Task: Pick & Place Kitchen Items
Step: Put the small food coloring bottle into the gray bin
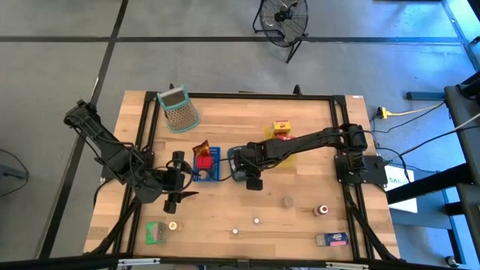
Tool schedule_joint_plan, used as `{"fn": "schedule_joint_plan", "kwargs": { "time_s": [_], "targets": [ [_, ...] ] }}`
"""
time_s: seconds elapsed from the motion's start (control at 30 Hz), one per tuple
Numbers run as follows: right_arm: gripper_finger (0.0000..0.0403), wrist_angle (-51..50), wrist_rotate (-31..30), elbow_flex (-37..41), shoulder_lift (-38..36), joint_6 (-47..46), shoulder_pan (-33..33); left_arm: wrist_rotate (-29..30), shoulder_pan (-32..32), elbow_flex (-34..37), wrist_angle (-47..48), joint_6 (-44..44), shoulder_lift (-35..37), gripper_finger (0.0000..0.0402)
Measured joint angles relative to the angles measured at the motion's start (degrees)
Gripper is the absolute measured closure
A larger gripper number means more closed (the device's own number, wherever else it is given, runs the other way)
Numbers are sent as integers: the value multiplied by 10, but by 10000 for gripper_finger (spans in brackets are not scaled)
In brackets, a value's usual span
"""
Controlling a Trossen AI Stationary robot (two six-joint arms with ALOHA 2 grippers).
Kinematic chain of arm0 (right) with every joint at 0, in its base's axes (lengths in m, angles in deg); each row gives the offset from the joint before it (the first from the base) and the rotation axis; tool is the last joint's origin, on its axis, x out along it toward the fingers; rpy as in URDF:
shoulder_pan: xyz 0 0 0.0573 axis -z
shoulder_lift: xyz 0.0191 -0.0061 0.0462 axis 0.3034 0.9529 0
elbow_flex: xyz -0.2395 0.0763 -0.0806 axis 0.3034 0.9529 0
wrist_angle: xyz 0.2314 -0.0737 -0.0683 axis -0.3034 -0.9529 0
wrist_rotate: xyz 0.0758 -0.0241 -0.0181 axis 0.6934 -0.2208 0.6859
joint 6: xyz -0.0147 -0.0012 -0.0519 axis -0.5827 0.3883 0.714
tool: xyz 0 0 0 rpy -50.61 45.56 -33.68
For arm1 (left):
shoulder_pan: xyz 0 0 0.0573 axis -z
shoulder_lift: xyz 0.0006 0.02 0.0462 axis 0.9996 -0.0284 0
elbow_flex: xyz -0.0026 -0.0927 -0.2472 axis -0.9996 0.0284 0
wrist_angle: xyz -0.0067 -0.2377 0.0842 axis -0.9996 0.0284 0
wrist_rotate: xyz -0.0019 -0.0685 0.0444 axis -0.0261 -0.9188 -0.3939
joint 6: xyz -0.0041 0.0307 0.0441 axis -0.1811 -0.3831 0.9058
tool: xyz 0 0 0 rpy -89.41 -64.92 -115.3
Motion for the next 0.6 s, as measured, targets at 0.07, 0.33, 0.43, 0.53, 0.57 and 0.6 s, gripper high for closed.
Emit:
{"fn": "schedule_joint_plan", "kwargs": {
  "time_s": [0.07,0.33,0.43,0.53,0.57,0.6],
  "targets": [
    [329,2,1,0,4,0,0,0,0,0,0,0,0,153],
    [329,9,1,0,15,3,0,0,0,0,1,5,0,153],
    [329,14,1,0,15,5,0,0,0,0,2,5,0,153],
    [329,14,1,0,15,5,0,0,0,0,2,10,0,153],
    [329,14,1,0,15,5,0,0,0,0,2,10,0,153],
    [329,14,1,0,15,4,0,0,0,0,2,10,0,153]
  ]
}}
